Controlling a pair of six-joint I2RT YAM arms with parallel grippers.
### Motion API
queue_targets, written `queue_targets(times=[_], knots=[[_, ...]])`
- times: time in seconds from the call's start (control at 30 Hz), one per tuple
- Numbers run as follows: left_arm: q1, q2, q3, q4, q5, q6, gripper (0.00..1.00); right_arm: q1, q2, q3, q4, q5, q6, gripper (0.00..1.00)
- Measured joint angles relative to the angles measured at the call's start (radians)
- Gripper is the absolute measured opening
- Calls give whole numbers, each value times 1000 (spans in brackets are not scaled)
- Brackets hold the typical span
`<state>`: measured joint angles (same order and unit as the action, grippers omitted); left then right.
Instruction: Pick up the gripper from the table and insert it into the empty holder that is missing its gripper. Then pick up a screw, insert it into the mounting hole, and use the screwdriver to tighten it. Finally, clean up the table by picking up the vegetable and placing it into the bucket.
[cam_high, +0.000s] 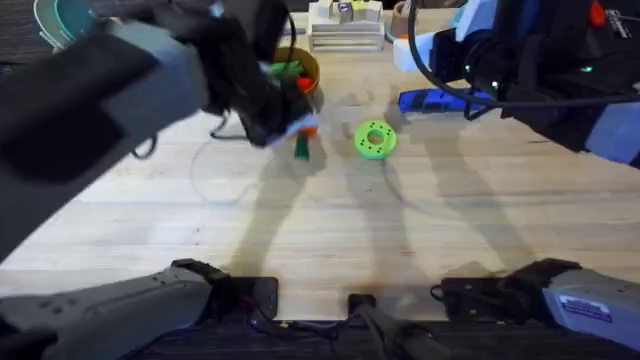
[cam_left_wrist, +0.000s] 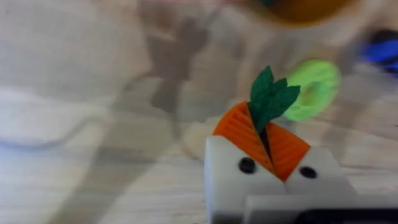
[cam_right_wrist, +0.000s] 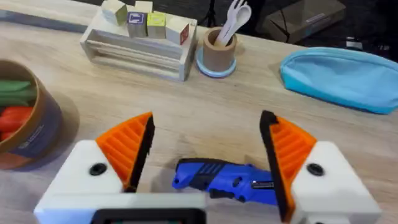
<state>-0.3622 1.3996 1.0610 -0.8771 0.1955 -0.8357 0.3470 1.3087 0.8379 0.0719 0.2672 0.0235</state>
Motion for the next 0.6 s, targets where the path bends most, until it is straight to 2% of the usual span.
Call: queue_targets(times=[0.07,0.13,0.27,0.43,0.53,0.6], knots=[[0,-32,52,18,-11,30,18,0,0,0,0,0,0,994],[0,-56,92,61,-63,57,17,0,0,0,0,0,0,992],[0,-62,112,165,-227,81,16,0,0,0,0,0,0,992],[2,-1,112,298,-408,94,16,0,0,0,0,0,0,992],[6,56,112,368,-454,95,16,0,0,0,0,0,0,992],[8,99,112,407,-466,98,72,0,0,0,0,0,0,992]])
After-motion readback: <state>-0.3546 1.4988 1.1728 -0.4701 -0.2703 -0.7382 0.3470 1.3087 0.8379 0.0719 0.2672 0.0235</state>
